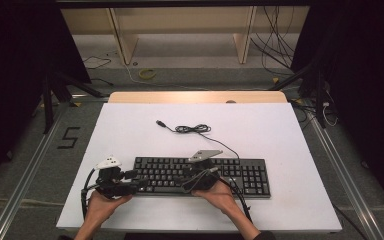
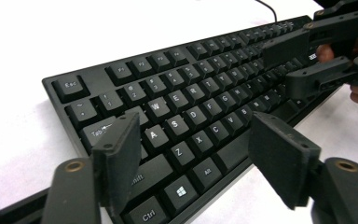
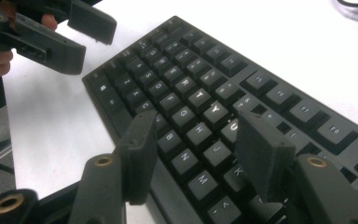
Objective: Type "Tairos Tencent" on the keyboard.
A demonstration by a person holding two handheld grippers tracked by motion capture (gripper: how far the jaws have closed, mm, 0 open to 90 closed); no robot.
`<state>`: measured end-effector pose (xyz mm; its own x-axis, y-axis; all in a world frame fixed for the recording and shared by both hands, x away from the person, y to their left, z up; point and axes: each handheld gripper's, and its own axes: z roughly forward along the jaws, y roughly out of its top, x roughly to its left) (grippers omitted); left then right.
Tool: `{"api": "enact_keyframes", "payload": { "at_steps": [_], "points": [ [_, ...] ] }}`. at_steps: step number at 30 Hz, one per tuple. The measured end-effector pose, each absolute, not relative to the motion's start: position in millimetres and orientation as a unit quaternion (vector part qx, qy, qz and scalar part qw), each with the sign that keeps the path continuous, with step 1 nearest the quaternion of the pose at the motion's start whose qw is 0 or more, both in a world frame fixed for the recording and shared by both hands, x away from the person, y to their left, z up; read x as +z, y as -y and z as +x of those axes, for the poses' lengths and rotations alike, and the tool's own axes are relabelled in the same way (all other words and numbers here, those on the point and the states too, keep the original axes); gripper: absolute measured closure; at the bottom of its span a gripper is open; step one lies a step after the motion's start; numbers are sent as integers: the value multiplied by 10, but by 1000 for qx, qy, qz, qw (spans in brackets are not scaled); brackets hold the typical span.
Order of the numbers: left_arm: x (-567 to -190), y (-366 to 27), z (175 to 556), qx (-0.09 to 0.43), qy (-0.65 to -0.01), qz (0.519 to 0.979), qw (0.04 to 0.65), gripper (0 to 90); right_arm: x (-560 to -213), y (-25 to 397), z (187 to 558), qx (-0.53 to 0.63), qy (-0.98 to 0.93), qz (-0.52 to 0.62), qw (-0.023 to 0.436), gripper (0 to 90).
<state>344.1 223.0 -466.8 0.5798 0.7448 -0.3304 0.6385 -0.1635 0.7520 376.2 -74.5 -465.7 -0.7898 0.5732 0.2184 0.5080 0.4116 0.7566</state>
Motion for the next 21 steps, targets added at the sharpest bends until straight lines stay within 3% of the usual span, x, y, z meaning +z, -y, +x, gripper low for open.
{"api": "enact_keyframes", "payload": {
  "at_steps": [7,12,19,21],
  "points": [
    [-4677,-2256,3451,53,-463,761,452,436,-4631,710,3813,435,-839,326,35,437],
    [-4692,-2275,3460,53,-467,770,431,583,-4622,633,3861,432,-841,322,34,423],
    [-4703,-2290,3465,58,-457,782,419,774,-4608,539,3904,430,-846,313,37,614],
    [-4705,-2286,3464,58,-457,783,418,793,-4605,523,3911,428,-847,312,39,650]
  ]
}}
